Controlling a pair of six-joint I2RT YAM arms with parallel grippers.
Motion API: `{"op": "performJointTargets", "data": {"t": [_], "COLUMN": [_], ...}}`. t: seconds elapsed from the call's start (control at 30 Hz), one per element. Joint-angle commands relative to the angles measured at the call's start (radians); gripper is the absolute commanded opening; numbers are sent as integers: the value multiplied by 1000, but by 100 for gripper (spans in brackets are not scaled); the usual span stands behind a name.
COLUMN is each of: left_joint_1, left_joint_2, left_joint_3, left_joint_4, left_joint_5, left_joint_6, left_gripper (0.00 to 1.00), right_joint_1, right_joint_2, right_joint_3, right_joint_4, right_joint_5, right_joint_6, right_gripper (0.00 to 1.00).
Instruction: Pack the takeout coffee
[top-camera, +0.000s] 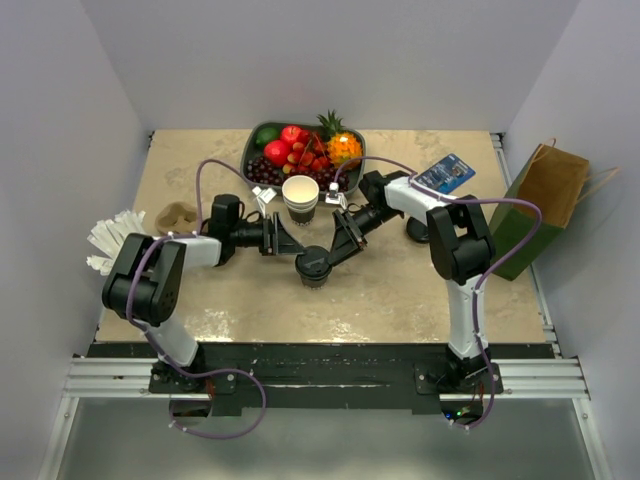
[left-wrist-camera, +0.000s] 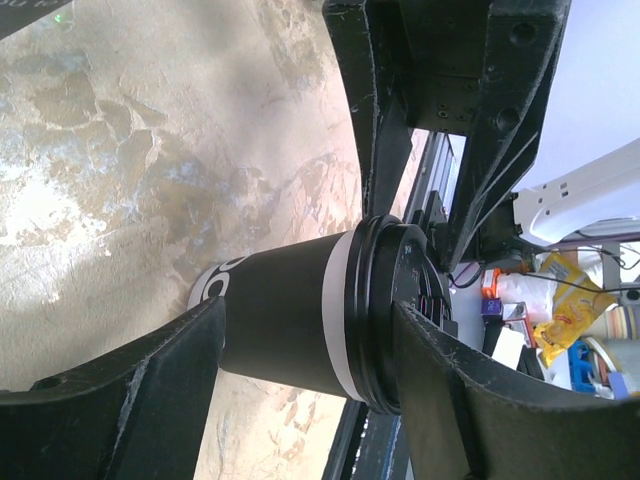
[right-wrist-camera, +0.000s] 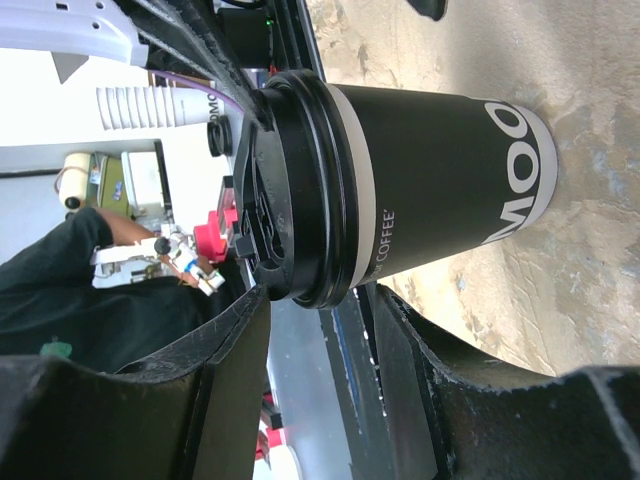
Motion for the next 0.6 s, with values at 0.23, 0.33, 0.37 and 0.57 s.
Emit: {"op": "performJointTargets", "data": {"t": [0.23,0.33,0.37,0.57], "left_joint_1": [6,6,6,6], "left_joint_2": [121,96,84,-13], "left_joint_3": [-12,-9,-7,5], "left_joint_4": [-99,-60,-48,59], "left_joint_5": [-189,-157,-133,-27], "left_joint_6": [73,74,76,68], "left_gripper": [69,71,73,81], "right_joint_1": [4,2,4,0], "right_joint_2": [42,36,33,-29], "right_joint_3": [24,32,41,60], "right_joint_4": [67,61,58,53], "right_joint_5": [116,113,113,90], "right_joint_6": [-37,-45,-54,-97], "right_gripper": [47,48,48,57]}}
